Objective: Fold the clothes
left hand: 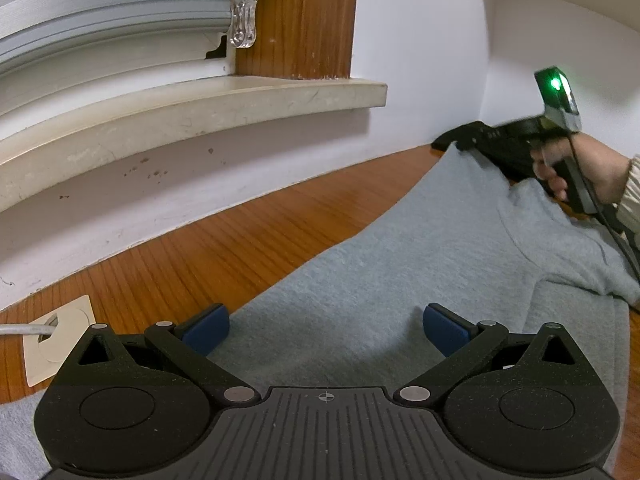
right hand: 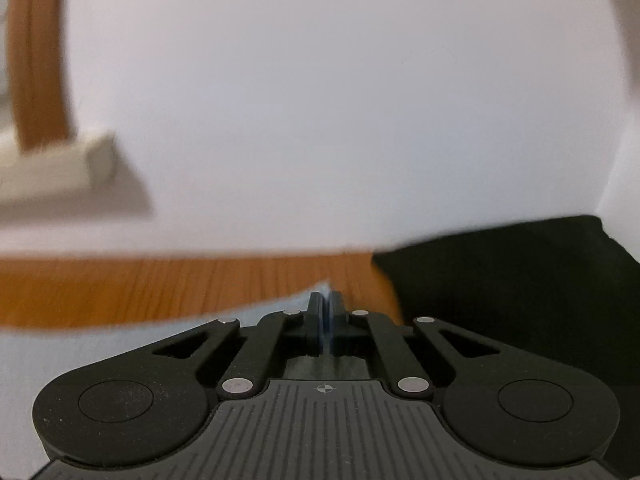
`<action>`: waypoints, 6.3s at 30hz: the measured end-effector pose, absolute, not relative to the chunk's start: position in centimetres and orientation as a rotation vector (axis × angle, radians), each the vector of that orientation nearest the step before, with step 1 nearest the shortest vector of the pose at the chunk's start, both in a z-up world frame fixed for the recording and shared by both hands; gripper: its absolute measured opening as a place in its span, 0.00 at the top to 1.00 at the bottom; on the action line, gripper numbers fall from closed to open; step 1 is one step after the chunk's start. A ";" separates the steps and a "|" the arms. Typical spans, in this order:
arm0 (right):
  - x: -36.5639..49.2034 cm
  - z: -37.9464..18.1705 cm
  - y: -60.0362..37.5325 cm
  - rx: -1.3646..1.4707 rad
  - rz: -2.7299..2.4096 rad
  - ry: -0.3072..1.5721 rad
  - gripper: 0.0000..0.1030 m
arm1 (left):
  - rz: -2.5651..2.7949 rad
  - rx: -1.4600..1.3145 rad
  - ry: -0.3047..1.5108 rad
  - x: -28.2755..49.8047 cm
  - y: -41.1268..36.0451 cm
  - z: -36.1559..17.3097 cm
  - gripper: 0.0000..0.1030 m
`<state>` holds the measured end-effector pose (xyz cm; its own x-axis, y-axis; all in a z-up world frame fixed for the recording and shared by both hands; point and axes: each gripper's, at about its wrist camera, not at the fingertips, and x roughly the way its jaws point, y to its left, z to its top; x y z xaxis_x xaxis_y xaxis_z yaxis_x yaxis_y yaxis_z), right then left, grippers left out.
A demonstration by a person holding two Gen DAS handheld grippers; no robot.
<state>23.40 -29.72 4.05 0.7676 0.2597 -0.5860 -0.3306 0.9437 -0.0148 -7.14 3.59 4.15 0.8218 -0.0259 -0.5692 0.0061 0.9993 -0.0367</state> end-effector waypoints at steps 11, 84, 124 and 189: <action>17.5 5.6 -29.2 -0.134 0.486 0.521 0.36 | -0.009 -0.011 0.563 -7.7 3.2 4.5 0.00; 5.4 4.3 -34.8 -0.090 0.581 0.530 0.66 | -0.197 0.143 0.529 -5.3 -4.9 6.9 0.62; -9.8 1.9 -42.6 0.105 0.571 0.424 0.49 | -0.496 0.145 0.525 3.7 -21.3 5.9 0.91; 3.9 6.0 -35.9 0.181 0.591 0.314 0.53 | -0.206 0.234 0.513 -5.5 -5.7 18.8 0.93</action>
<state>3.89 -35.89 5.99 0.7846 0.5725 -0.2383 -0.5177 0.8162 0.2563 -5.51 -5.71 18.76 0.8517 -0.1358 -0.5062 0.2525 0.9527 0.1692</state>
